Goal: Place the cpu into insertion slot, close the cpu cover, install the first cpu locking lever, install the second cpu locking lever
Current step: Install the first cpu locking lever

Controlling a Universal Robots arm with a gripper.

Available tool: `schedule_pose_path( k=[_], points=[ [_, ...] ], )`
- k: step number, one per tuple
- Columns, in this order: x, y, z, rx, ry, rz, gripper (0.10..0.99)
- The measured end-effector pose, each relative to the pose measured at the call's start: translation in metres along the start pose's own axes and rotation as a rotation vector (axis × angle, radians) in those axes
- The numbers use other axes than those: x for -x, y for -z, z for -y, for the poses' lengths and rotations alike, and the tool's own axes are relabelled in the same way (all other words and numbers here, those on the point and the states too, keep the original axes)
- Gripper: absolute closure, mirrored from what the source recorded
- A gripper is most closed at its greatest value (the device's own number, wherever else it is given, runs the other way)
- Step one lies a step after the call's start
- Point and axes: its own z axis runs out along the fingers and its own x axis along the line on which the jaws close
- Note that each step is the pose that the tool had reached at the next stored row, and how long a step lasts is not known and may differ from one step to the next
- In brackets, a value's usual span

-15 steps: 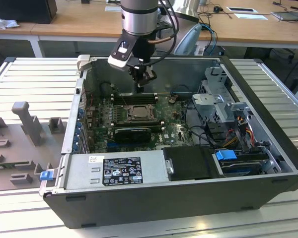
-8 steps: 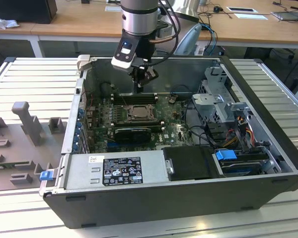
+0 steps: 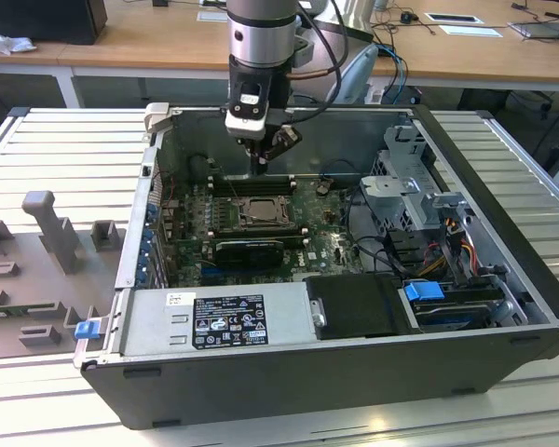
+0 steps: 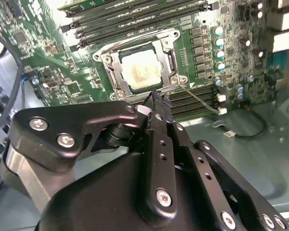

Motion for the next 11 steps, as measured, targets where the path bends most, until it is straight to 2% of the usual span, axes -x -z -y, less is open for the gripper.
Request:
schedule_pose_path(
  k=[6, 11],
  points=[
    [-0.0011, -0.0005, 0.0011, -0.001, 0.077, -0.0033, 0.98],
    [-0.0011, -0.0006, 0.0011, -0.003, 0.166, -0.0075, 0.98]
  ],
)
